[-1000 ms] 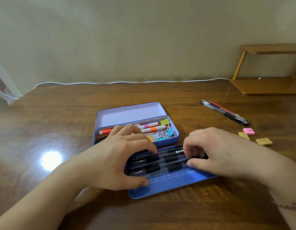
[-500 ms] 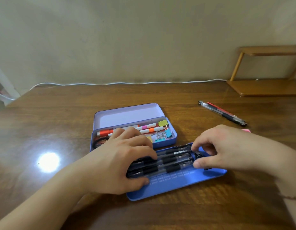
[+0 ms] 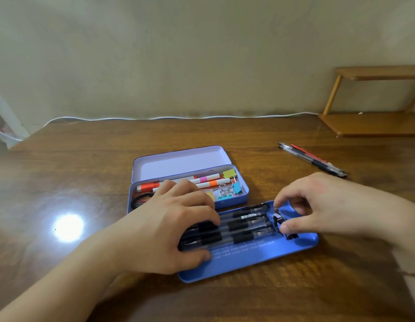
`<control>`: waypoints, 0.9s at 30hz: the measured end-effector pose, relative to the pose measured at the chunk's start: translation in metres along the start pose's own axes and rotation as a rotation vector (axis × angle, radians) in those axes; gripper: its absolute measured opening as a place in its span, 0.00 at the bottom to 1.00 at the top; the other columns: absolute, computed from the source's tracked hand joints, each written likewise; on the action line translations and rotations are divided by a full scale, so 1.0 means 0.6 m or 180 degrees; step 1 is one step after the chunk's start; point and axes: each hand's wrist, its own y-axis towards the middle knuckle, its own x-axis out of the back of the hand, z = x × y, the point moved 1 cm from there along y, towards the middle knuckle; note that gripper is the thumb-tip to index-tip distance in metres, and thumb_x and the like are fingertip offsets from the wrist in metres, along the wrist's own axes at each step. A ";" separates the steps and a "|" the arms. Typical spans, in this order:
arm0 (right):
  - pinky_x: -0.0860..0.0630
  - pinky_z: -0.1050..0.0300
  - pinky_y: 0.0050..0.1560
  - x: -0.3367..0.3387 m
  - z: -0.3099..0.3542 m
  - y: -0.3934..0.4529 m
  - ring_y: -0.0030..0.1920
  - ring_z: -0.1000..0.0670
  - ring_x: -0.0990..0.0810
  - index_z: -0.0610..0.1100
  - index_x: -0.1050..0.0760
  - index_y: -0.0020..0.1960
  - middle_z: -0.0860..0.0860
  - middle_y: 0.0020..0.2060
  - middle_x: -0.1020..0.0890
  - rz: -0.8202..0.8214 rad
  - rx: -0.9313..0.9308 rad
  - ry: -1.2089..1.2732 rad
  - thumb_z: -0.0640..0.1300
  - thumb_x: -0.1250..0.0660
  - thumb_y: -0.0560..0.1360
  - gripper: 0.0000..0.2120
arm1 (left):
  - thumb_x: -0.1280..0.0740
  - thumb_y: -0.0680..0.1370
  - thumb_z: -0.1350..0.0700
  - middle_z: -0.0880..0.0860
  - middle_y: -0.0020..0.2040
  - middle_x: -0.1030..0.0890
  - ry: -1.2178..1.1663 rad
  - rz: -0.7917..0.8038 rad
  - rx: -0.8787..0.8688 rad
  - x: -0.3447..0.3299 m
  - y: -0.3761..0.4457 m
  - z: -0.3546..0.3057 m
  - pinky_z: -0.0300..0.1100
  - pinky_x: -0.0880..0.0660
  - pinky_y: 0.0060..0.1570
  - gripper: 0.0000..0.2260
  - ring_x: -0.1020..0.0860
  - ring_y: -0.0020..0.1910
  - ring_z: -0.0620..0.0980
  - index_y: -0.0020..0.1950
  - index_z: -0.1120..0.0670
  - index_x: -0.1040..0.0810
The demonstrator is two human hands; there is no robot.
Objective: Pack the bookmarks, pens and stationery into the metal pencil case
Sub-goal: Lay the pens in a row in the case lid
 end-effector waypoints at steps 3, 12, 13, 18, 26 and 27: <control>0.24 0.55 0.39 0.007 -0.026 0.002 0.32 0.57 0.25 0.62 0.22 0.47 0.55 0.33 0.22 -0.0339 -0.0152 0.0200 0.64 0.28 0.65 0.13 | 0.33 0.71 0.35 0.36 0.58 0.26 0.0003 -0.0074 0.0023 -0.002 0.000 -0.002 0.47 0.36 0.59 0.18 0.31 0.60 0.43 0.58 0.39 0.25; 0.28 0.53 0.42 -0.007 -0.148 0.054 0.61 0.43 0.29 0.51 0.22 0.63 0.47 0.57 0.21 -0.1838 -0.1910 -0.0027 0.53 0.34 0.76 0.16 | 0.31 0.70 0.36 0.36 0.57 0.22 -0.0059 -0.0376 0.0120 -0.011 0.007 -0.011 0.43 0.36 0.57 0.21 0.31 0.59 0.42 0.61 0.41 0.24; 0.30 0.56 0.38 -0.007 -0.149 0.057 0.60 0.43 0.28 0.52 0.21 0.61 0.47 0.55 0.21 -0.1908 -0.1969 -0.0045 0.53 0.33 0.76 0.15 | 0.31 0.70 0.36 0.36 0.57 0.22 -0.0068 -0.0349 0.0112 -0.013 0.007 -0.011 0.42 0.37 0.58 0.21 0.31 0.59 0.42 0.61 0.41 0.24; 0.37 0.60 0.28 0.000 -0.143 0.061 0.60 0.43 0.28 0.53 0.18 0.54 0.47 0.53 0.19 -0.1875 -0.2127 -0.0102 0.56 0.29 0.73 0.13 | 0.31 0.71 0.37 0.36 0.58 0.23 -0.0156 -0.0276 0.0094 -0.018 0.008 -0.009 0.43 0.37 0.60 0.21 0.33 0.61 0.41 0.62 0.40 0.25; 0.36 0.60 0.27 -0.001 -0.135 0.064 0.55 0.44 0.25 0.52 0.18 0.57 0.47 0.53 0.19 -0.1776 -0.2071 -0.0236 0.55 0.33 0.76 0.13 | 0.31 0.70 0.38 0.36 0.58 0.23 -0.0214 -0.0261 0.0007 -0.020 0.008 -0.017 0.47 0.35 0.60 0.21 0.33 0.61 0.40 0.61 0.40 0.25; 0.35 0.61 0.27 0.002 -0.132 0.061 0.50 0.46 0.24 0.52 0.18 0.57 0.47 0.52 0.19 -0.1840 -0.2035 -0.0263 0.54 0.34 0.76 0.13 | 0.31 0.70 0.37 0.36 0.58 0.23 -0.0215 -0.0271 0.0003 -0.020 0.008 -0.018 0.47 0.36 0.60 0.21 0.33 0.61 0.40 0.62 0.40 0.25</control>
